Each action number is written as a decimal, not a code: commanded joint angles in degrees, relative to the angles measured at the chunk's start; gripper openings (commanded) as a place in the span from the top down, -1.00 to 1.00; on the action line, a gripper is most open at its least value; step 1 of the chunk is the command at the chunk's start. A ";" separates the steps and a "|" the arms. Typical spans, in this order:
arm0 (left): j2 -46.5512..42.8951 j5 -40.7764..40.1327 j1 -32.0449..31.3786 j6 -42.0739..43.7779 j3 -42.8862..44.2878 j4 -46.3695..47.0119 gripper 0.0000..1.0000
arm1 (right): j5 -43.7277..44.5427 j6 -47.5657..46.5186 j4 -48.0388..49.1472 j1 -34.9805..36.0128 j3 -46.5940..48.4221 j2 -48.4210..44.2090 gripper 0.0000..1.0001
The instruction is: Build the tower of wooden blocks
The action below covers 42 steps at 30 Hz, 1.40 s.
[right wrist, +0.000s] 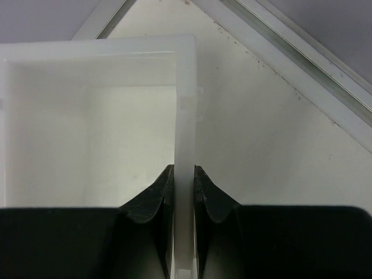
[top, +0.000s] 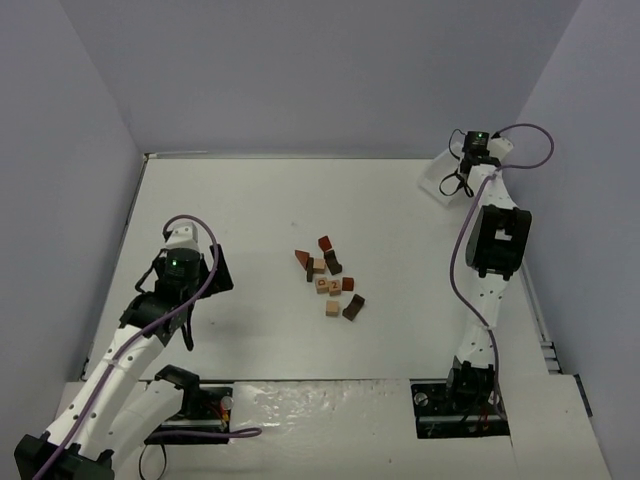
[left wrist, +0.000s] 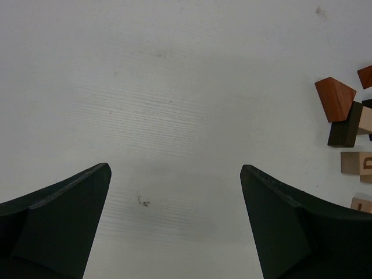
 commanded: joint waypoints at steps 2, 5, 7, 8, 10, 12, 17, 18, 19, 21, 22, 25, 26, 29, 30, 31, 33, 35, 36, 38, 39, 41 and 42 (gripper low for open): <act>1.54 0.05 -0.13 0.37 4.14 3.57 -0.86 | -2.93 1.67 2.52 -1.27 3.46 0.18 0.40; 2.25 1.34 -0.13 -0.02 4.65 4.17 -0.86 | -6.07 -0.31 2.59 -1.13 3.56 -1.23 -0.05; 2.79 2.50 -0.22 -0.38 5.02 5.04 -0.86 | -7.00 -2.82 2.52 -0.50 2.59 -3.29 -0.30; 2.95 2.99 -0.22 -0.46 5.25 5.37 -0.86 | -6.91 -3.98 2.59 -0.16 1.96 -5.55 -0.36; 3.49 4.40 -0.22 -0.71 5.64 6.33 -0.86 | -6.47 -7.60 2.59 1.16 -1.01 -9.14 -0.54; 4.08 5.37 -0.22 -0.80 6.17 6.88 -0.86 | -6.09 -10.39 2.59 2.54 -4.91 -14.29 -0.60; 5.02 8.57 -0.20 -1.46 6.73 8.39 -0.85 | -3.87 -17.50 2.50 8.20 -18.66 -28.17 -0.62; 5.09 9.23 -0.22 -1.50 6.73 8.59 -0.86 | -3.62 -18.15 2.46 10.18 -22.41 -30.95 -0.60; 5.15 9.93 -0.22 -1.53 6.77 8.71 -0.85 | -3.74 -18.23 2.46 12.07 -26.41 -33.78 -0.58; 5.22 10.96 -0.22 -1.59 6.91 8.79 -0.85 | -4.82 -16.03 2.53 14.48 -35.01 -39.43 -0.57; 5.22 11.36 -0.22 -1.54 6.94 8.67 -0.86 | -5.65 -14.85 2.50 15.58 -38.70 -41.89 -0.54; 5.13 13.18 -0.24 -1.12 7.30 8.11 -0.86 | -7.30 -12.04 2.42 19.88 -47.21 -47.64 -0.46; 5.11 13.43 -0.31 -0.98 7.47 7.93 -0.86 | -7.33 -11.28 2.32 21.81 -49.23 -49.26 -0.43; 4.96 13.68 -0.31 -0.72 8.08 6.92 -0.86 | -6.60 -5.82 1.21 27.41 -54.50 -52.79 -0.40; 4.87 13.74 -0.31 -0.63 8.31 6.57 -0.85 | -6.41 -3.87 0.60 29.72 -55.90 -53.76 -0.40; 4.82 13.69 -0.32 -0.58 8.39 6.33 -0.85 | -5.83 -2.53 0.07 31.98 -56.66 -53.86 -0.41; 4.51 13.36 -0.39 -0.36 8.78 5.09 -0.86 | -2.32 5.02 -0.85 38.03 -60.63 -53.99 -0.42; 4.27 13.45 -0.39 -0.36 8.84 4.24 -0.85 | 0.45 8.82 -1.89 42.35 -62.05 -52.97 -0.43; 4.10 13.51 -0.45 -0.42 8.84 3.72 -0.85 | 1.47 10.72 -2.35 43.60 -62.43 -52.35 -0.43; 3.59 13.54 -0.60 -0.56 8.73 2.77 -0.85 | 3.14 14.43 -3.13 45.78 -62.90 -51.14 -0.43; 3.14 13.49 -0.65 -0.62 8.51 2.37 -0.85 | 3.83 15.75 -3.53 47.14 -62.79 -50.57 -0.43; 2.57 13.26 -0.66 -0.70 8.16 1.81 -0.85 | 5.04 18.90 -4.58 49.41 -62.69 -49.44 -0.43; 2.18 13.38 -0.66 -0.83 7.91 1.36 -0.85 | 5.38 20.28 -4.98 50.13 -62.83 -48.83 -0.44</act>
